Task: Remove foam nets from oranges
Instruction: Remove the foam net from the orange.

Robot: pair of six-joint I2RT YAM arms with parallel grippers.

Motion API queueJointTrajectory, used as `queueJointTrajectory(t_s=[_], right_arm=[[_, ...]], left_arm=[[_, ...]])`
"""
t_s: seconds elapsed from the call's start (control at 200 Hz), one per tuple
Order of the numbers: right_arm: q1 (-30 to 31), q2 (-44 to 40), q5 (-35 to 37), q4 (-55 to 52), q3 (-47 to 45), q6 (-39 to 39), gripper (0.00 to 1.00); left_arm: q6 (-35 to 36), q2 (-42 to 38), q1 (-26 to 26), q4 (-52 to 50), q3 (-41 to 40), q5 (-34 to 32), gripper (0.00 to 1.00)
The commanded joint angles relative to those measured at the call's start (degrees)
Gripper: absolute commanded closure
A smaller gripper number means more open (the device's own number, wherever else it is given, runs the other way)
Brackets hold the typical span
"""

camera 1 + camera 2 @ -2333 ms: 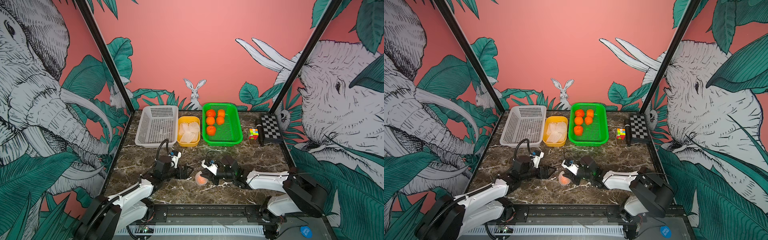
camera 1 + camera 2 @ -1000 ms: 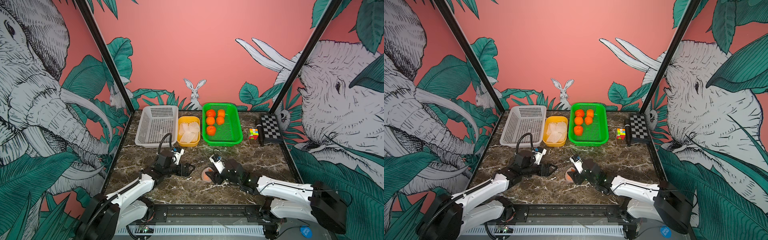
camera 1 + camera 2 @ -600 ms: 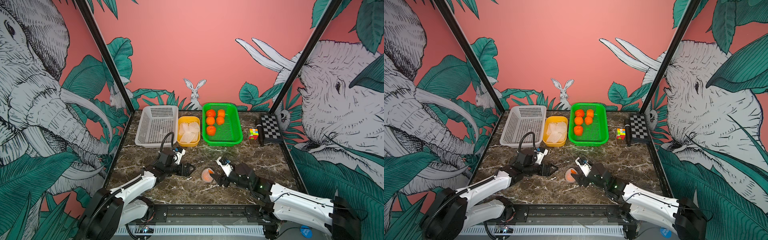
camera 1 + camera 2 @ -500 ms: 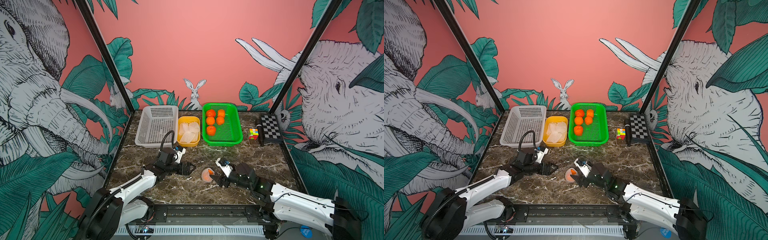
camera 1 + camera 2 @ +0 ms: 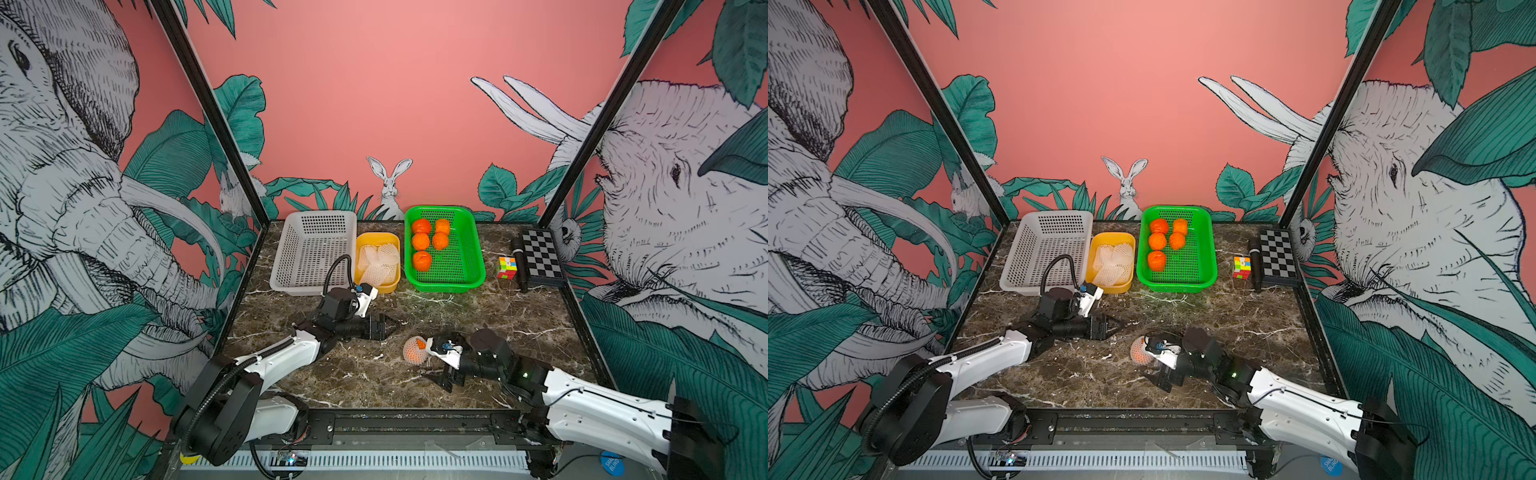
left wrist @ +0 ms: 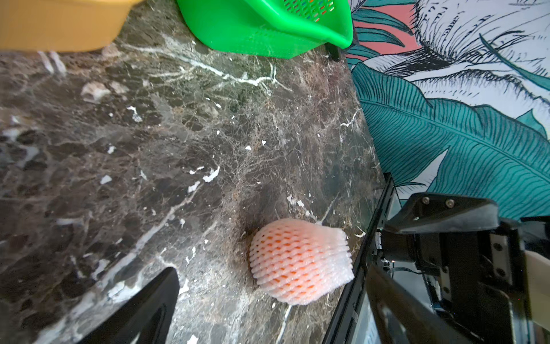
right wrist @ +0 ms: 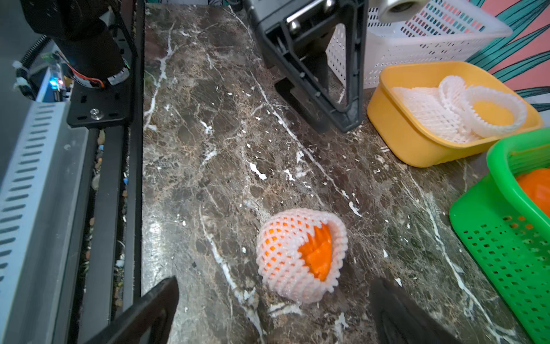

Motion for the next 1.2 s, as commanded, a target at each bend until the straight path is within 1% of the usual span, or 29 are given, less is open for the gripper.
queueJointTrajectory(t_s=[0.0,0.08,0.265,0.385,0.465,0.65,0.795,0.885,1.1,1.195], right_arm=[[0.1,0.7,3.7,7.6,-1.0,-1.8,0.00],[-0.7,4.2,2.9,11.3,-1.3,-0.8,0.01],[-3.8,15.1,-2.2,21.1,-0.5,3.7,0.01],[-5.5,21.2,-2.8,24.7,1.3,6.4,0.00],[-6.6,24.3,-4.2,26.4,1.9,8.1,0.03],[-7.4,28.1,-9.1,28.2,2.2,9.4,0.22],[-7.9,28.8,-10.9,27.3,3.1,9.7,0.42],[-8.0,28.5,-11.5,25.9,3.8,10.0,0.48],[-8.1,28.5,-11.8,22.8,6.0,11.0,0.67],[-8.1,28.9,-11.8,22.4,6.5,12.0,0.71]], left_arm=[[-2.0,0.4,0.3,5.8,-1.5,2.8,0.01],[-1.7,0.5,0.3,5.9,-1.5,2.8,0.01],[-2.5,1.8,0.3,7.5,-1.9,3.7,0.01],[-3.3,2.6,0.3,8.8,-2.3,3.7,0.01],[-3.5,2.7,0.3,9.1,-2.6,3.4,0.01],[-3.1,3.2,0.3,8.5,-2.2,3.3,0.01],[-2.7,3.6,0.3,8.2,-2.3,3.0,0.01],[-2.7,3.6,0.2,8.5,-2.3,3.0,0.01],[-2.6,3.2,0.3,8.6,-2.5,2.5,0.01],[-2.5,2.3,0.3,8.4,-2.7,2.2,0.01]])
